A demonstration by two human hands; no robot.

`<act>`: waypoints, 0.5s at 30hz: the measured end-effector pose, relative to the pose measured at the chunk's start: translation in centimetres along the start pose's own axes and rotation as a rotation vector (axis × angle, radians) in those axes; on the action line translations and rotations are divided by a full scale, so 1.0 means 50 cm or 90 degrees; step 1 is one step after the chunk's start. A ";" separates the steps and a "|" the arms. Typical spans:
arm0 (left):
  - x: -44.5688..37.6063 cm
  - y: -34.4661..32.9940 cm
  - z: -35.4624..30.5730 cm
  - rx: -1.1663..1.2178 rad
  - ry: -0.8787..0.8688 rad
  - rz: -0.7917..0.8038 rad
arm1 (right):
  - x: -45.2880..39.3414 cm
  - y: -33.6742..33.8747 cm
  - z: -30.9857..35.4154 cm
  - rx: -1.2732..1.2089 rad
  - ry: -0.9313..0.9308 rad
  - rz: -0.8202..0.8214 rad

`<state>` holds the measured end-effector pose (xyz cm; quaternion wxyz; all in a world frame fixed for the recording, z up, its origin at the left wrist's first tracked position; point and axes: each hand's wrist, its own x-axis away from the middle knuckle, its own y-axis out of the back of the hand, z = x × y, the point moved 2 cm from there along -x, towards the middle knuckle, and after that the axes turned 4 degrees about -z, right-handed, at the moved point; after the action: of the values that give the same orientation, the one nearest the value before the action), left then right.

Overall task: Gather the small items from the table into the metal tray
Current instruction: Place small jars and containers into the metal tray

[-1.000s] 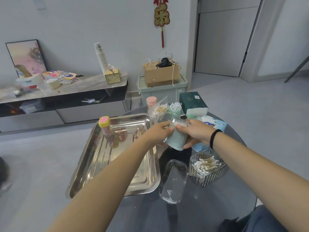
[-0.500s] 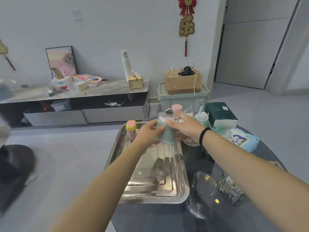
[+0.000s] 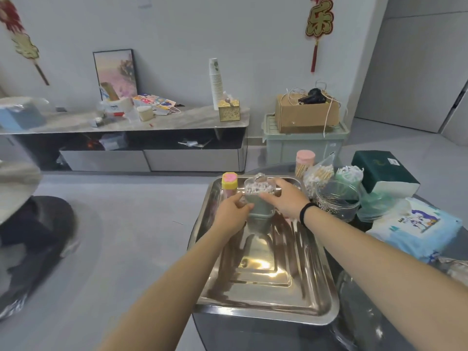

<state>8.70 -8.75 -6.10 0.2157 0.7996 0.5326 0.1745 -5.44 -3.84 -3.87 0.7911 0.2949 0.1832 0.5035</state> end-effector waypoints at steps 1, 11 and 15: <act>-0.002 0.002 0.002 0.010 -0.003 -0.001 | -0.004 -0.001 -0.001 -0.006 -0.014 -0.034; -0.046 0.054 0.005 -0.007 -0.078 -0.217 | -0.020 -0.065 0.011 -0.135 -0.118 -0.103; -0.091 0.064 0.010 -0.142 -0.151 -0.138 | -0.033 -0.082 0.026 -0.187 -0.109 -0.054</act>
<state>9.75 -14.13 -5.04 0.3816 0.7239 0.5636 0.1125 -2.56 -7.02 -5.57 0.8591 0.2098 0.0522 0.4639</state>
